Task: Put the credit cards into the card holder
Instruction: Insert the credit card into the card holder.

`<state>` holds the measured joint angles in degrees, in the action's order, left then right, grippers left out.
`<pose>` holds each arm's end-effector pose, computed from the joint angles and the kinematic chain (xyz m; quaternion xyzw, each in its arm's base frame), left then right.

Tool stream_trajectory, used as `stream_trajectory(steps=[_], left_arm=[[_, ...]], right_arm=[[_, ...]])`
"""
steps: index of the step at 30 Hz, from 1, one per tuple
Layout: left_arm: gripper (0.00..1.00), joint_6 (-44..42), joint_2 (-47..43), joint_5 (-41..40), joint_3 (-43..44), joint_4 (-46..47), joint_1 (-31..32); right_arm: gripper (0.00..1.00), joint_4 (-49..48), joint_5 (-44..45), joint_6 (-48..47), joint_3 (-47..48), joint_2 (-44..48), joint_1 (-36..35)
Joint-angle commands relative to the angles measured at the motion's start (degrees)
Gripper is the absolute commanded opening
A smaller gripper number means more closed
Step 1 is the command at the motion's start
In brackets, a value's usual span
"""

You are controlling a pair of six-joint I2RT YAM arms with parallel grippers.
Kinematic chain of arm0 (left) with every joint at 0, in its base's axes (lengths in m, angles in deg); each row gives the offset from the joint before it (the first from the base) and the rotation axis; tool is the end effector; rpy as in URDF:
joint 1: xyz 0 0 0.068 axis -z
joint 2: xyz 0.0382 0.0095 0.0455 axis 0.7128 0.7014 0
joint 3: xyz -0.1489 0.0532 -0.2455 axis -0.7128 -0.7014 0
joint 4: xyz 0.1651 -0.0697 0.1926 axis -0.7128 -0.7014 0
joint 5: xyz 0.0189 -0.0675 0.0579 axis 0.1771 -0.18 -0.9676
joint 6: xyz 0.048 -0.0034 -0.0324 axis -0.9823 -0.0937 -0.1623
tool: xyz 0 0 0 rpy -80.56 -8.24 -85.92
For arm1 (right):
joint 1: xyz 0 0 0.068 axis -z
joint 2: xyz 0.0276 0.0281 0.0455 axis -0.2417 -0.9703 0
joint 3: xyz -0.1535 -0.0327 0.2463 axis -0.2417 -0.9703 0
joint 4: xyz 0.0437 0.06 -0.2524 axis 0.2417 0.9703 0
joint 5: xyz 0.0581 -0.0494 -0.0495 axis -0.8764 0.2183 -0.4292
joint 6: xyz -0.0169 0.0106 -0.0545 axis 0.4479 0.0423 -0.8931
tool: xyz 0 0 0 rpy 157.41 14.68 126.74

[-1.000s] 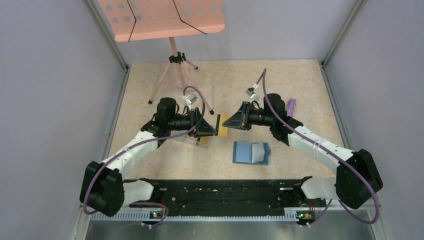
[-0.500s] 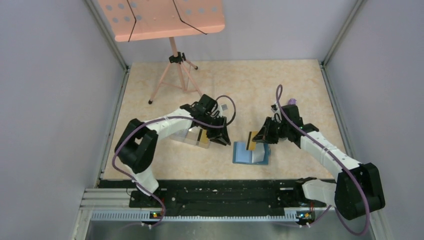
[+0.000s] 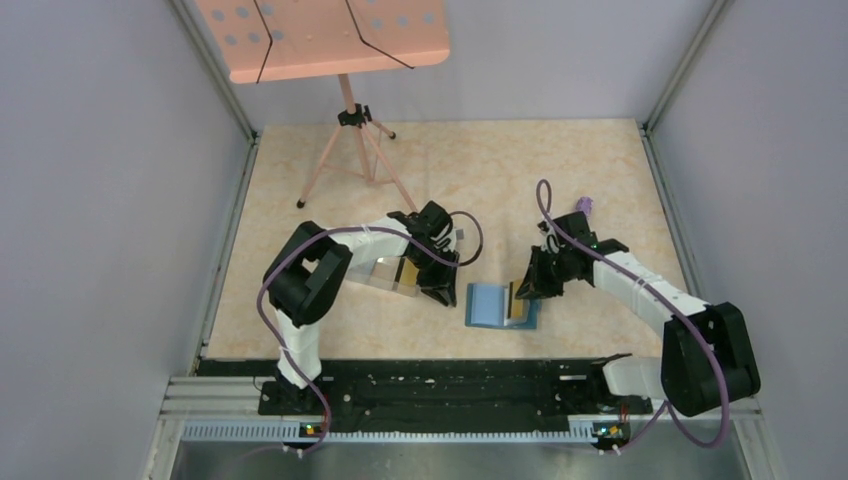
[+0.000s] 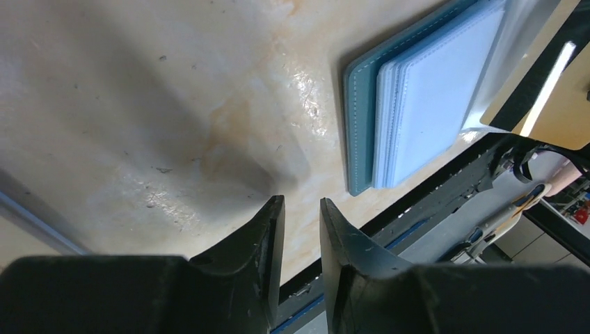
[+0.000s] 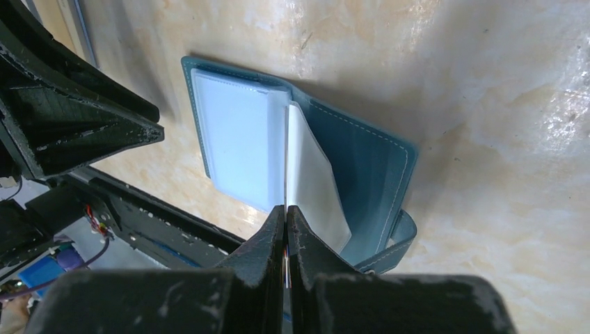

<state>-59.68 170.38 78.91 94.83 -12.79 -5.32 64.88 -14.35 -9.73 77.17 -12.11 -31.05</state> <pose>0.2761 -0.2592 0.1612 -0.1418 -0.9487 0.2818 0.0234 0.2083 0.0809 0.2015 0.0517 0.9553 0.2628 0.1250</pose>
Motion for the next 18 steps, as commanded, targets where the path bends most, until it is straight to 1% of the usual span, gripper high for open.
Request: stream_trajectory(steps=[1, 8, 12, 18], left_arm=[[0.30, -2.2, 0.8, -0.2, 0.6, -0.5, 0.3], [0.26, -3.6, 2.3, 0.6, 0.8, -1.3, 0.4], [0.24, -4.3, 2.8, 0.7, 0.8, -1.5, 0.5], [0.23, -5.0, 4.4, 0.9, 1.1, -2.2, 0.5]], right_arm=[[0.00, 0.2, -0.7, -2.0, 2.7, -1.8, 0.4], [0.00, -7.4, -6.2, 0.1, -1.6, -4.2, 0.4], [0.00, -12.3, -8.5, 2.1, -4.2, -4.0, 0.4], [0.00, -15.0, -8.2, 2.7, -7.7, -4.1, 0.4]])
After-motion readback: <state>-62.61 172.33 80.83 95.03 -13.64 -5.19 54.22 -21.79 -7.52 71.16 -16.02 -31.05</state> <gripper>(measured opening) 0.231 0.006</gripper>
